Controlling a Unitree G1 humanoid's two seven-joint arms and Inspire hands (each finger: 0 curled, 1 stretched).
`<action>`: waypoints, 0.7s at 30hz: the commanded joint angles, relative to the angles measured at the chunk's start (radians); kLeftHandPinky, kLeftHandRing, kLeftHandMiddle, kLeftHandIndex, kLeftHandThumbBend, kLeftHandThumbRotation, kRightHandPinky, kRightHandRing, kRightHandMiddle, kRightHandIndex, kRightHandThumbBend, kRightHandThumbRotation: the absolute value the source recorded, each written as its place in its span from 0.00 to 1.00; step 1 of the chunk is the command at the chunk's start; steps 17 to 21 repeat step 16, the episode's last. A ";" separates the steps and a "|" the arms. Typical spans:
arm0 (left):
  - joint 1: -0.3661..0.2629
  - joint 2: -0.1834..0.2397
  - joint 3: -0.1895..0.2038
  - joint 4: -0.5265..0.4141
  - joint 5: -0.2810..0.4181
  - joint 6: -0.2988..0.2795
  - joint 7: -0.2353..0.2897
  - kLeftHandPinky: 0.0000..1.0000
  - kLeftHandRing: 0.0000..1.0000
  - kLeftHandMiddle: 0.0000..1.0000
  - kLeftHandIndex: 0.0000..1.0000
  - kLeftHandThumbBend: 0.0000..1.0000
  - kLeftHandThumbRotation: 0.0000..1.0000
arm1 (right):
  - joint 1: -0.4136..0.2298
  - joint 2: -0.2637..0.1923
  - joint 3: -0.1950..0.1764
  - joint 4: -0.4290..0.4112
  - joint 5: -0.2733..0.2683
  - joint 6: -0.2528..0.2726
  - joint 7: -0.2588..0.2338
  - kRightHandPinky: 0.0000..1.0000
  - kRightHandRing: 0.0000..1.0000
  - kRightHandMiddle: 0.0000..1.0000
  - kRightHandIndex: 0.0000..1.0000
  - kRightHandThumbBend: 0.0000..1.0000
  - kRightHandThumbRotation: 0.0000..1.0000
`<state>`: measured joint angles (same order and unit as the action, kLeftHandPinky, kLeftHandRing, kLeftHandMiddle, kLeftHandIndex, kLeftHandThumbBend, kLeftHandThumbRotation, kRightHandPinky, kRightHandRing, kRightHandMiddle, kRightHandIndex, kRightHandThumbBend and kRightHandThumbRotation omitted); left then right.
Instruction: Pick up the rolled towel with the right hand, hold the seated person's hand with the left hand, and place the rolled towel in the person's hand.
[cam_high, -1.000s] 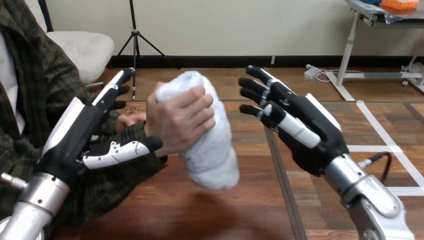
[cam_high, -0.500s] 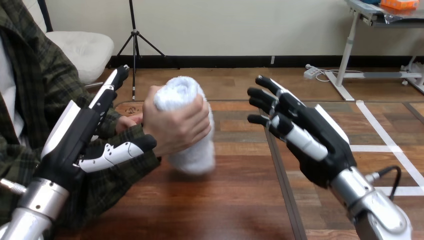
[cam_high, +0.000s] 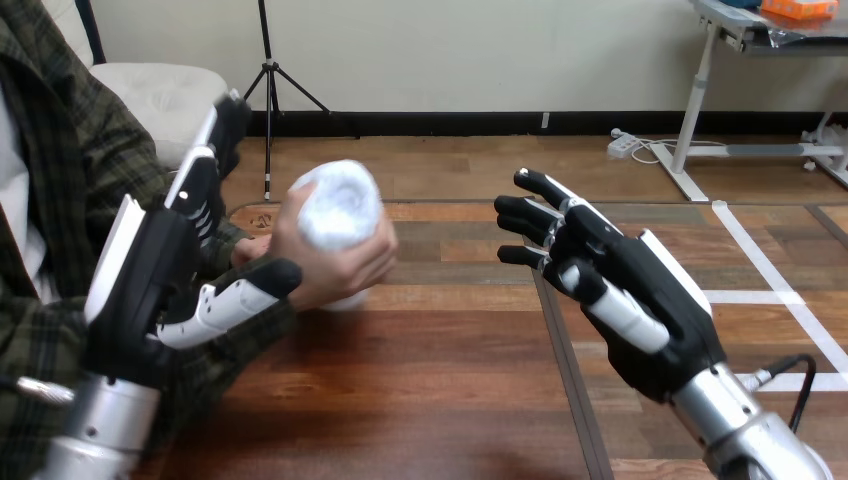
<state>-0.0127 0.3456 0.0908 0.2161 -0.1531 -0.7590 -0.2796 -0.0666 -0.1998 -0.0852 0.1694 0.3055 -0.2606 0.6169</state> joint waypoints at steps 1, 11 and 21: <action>-0.011 -0.060 -0.033 -0.004 -0.081 -0.069 -0.050 0.99 1.00 1.00 1.00 1.00 0.68 | -0.013 0.021 -0.021 0.002 0.037 -0.076 0.017 0.83 0.91 0.88 0.92 1.00 0.62; 0.061 -0.153 -0.098 -0.043 -0.207 -0.100 -0.148 0.99 0.98 0.97 0.96 1.00 0.71 | 0.021 0.054 -0.022 0.041 0.062 -0.204 0.037 0.83 0.90 0.88 0.90 1.00 0.61; 0.085 -0.218 -0.130 -0.036 -0.248 -0.144 -0.184 0.94 0.94 0.93 0.92 1.00 0.71 | 0.042 0.067 -0.017 0.051 0.055 -0.259 0.033 0.82 0.89 0.88 0.89 1.00 0.61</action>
